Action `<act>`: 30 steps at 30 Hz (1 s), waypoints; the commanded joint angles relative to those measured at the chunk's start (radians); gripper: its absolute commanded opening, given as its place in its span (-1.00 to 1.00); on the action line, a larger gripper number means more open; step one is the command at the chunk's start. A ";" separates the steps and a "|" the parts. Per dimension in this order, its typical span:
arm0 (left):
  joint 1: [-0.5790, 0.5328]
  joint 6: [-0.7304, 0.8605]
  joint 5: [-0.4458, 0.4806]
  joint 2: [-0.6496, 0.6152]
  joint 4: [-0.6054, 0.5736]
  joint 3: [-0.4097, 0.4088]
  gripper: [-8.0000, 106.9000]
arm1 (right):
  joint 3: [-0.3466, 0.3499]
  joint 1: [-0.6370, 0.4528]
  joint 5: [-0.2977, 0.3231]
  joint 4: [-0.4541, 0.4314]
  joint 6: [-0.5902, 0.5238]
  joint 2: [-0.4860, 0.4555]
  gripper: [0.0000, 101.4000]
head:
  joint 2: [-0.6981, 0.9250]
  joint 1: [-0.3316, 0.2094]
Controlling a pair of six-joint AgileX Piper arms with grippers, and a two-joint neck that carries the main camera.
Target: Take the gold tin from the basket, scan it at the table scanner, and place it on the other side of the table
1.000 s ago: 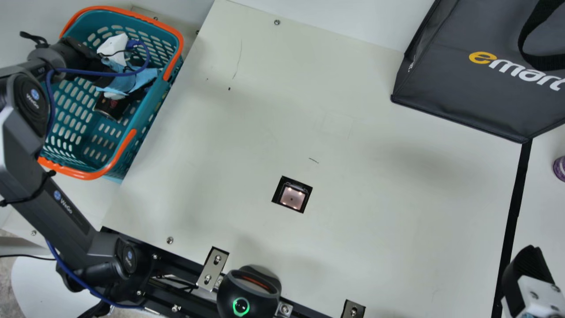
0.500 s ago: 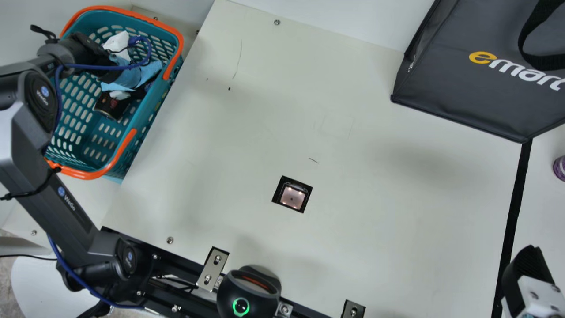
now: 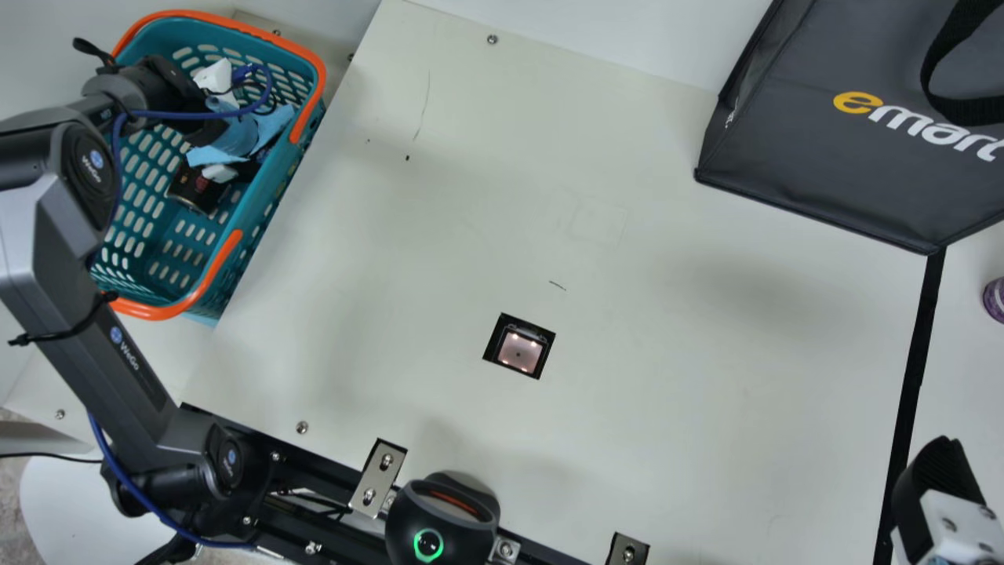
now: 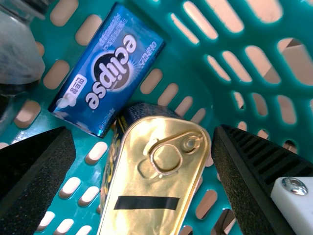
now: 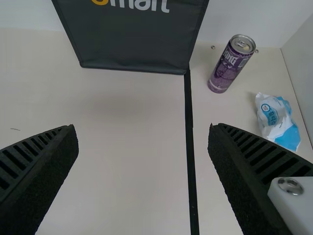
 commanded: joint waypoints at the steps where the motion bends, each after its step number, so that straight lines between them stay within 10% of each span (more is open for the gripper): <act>1: -0.003 -0.007 -0.003 0.002 0.012 -0.001 0.71 | 0.000 0.000 0.000 0.000 0.000 0.000 0.87 | 0.002 -0.029; 7: -0.011 -0.029 -0.009 -0.003 0.049 0.005 0.71 | 0.000 0.000 -0.001 0.000 0.000 0.000 0.87 | 0.002 -0.029; 22: -0.037 -0.083 -0.008 -0.019 0.097 0.027 -1.00 | 0.000 0.000 -0.001 0.000 0.000 0.000 0.87 | 0.002 -0.029; 30: -0.038 -0.109 0.015 -0.081 0.133 0.043 -1.00 | 0.000 0.000 -0.001 0.000 0.000 0.000 0.87 | 0.002 -0.029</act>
